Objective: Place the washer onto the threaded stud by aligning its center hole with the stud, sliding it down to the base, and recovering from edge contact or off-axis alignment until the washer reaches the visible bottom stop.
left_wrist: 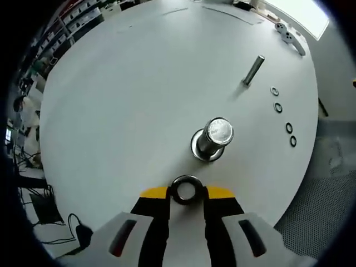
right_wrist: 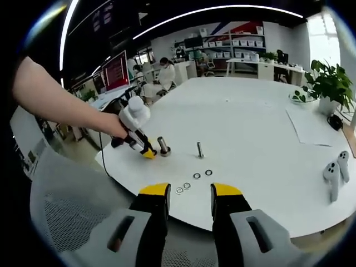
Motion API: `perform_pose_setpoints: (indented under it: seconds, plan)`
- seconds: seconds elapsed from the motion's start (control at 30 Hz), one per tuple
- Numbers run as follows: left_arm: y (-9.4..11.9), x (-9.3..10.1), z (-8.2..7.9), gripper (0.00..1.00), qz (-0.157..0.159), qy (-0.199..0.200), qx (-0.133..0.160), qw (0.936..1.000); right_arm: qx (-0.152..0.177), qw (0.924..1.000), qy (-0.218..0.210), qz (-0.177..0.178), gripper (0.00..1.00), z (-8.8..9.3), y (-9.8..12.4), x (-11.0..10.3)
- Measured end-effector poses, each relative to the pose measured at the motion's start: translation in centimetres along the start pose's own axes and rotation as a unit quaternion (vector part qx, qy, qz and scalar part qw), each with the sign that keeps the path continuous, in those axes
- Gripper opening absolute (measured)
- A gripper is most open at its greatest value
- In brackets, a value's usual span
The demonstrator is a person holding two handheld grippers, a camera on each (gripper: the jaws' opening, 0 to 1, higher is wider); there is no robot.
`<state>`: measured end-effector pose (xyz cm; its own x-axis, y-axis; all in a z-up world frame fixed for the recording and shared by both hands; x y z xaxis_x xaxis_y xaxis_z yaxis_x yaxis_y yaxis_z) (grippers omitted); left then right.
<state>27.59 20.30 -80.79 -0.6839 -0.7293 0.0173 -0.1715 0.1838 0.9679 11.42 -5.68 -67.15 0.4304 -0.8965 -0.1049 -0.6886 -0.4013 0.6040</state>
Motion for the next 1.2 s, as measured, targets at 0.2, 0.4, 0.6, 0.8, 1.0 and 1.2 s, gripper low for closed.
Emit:
perform_pose_setpoints:
  seconds: [0.2,0.4,0.6,0.8,1.0,1.2]
  plan:
    - [-0.1,0.6,0.1,0.21,0.001,-0.006,-0.006,1.0000,-0.002,1.0000,0.004,-0.002,0.31,0.0,-0.1,-0.1]
    - [-0.1,1.7,0.4,0.21,0.003,-0.016,-0.011,0.9998,-0.005,0.9999,0.010,-0.007,0.31,0.1,-0.1,-0.2]
    - [-0.1,1.8,0.3,0.22,-0.002,-0.018,-0.017,0.9997,-0.003,0.9999,0.011,-0.007,0.31,0.1,-0.1,-0.2]
    - [-0.1,1.8,0.2,0.24,0.004,-0.031,-0.034,0.9989,-0.003,0.9999,0.012,-0.008,0.31,0.1,-0.1,-0.2]
    - [-0.1,1.8,0.0,0.21,0.003,-0.036,-0.054,0.9979,-0.004,0.9999,0.013,-0.008,0.31,0.1,-0.1,-0.2]
    - [0.1,1.8,0.1,0.20,0.005,-0.037,-0.058,0.9976,-0.005,0.9999,0.014,-0.006,0.31,0.1,-0.1,-0.2]
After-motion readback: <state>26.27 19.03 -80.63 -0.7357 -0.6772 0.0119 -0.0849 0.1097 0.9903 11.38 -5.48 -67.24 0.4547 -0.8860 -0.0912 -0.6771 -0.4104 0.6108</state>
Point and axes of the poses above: the point that each gripper's makers call its tool centre point, and the gripper's own axes: y roughly backward along the fingers, x roughly to its right, z roughly out of its underside, the point moved 6 cm from there along y, roughly backward along the fingers, and after that the axes turned 5 degrees about y, right-handed, at the moved point
